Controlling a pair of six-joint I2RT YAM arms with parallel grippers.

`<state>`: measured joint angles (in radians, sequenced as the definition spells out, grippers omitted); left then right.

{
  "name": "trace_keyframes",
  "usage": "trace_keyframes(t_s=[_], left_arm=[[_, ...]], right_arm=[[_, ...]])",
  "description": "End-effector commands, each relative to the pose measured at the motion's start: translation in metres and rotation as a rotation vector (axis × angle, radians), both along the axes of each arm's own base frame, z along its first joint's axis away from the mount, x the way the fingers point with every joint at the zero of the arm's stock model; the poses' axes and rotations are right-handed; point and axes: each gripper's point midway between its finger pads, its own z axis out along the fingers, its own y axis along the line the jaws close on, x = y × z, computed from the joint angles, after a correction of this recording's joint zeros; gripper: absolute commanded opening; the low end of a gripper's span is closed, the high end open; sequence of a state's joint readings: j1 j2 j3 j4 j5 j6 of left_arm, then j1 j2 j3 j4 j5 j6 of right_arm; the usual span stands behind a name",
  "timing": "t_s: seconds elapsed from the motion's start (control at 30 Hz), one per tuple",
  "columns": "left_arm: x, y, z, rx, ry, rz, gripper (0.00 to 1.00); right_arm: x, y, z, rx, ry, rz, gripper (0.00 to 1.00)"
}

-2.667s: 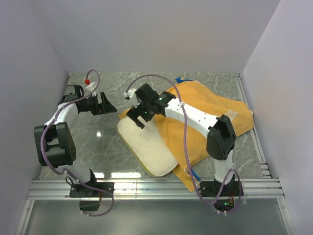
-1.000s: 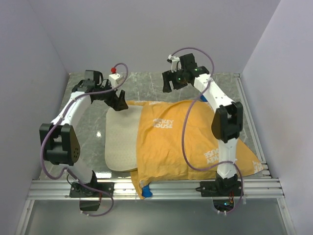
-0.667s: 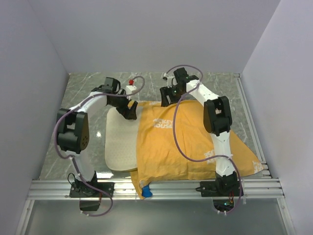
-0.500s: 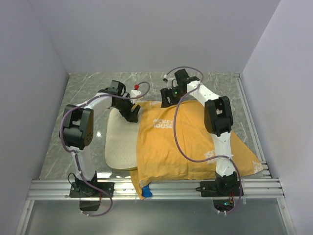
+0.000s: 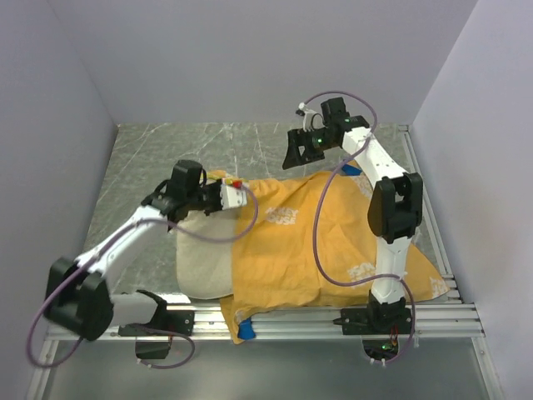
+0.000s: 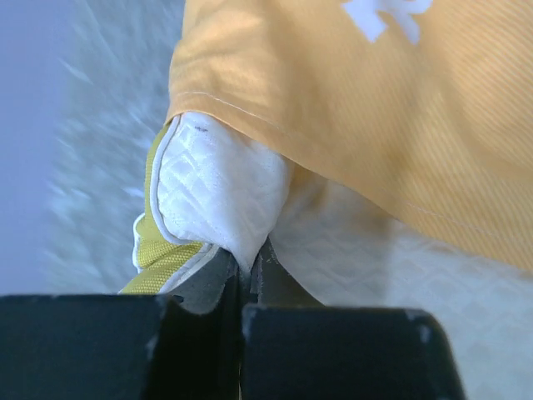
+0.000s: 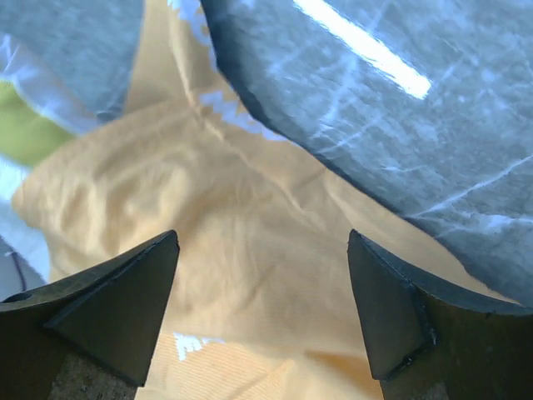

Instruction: Put the pillow into the pillowcase

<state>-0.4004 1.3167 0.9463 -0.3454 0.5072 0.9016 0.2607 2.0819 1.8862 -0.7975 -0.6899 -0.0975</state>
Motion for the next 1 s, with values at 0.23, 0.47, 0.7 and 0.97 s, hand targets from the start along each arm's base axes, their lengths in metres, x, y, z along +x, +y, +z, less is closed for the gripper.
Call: trace_keyframes(t_s=[0.23,0.47,0.7,0.97], left_arm=[[-0.062,-0.034,0.042,0.046,-0.648,-0.348,0.0],[-0.092,-0.047,0.042,0.041,-0.773,-0.46,0.0],[-0.094,-0.052,0.046,0.03,-0.774,-0.461,0.0],[-0.09,-0.054,0.055,0.01,-0.779,-0.437,0.0]], right_arm=[[-0.061,0.028,0.018,0.181,0.127,0.21,0.97],[-0.105,0.039,-0.023,0.136,0.276,0.305,0.98],[-0.117,0.06,-0.051,0.182,0.381,0.302,0.82],[-0.12,0.079,0.049,0.402,0.221,0.324,0.0]])
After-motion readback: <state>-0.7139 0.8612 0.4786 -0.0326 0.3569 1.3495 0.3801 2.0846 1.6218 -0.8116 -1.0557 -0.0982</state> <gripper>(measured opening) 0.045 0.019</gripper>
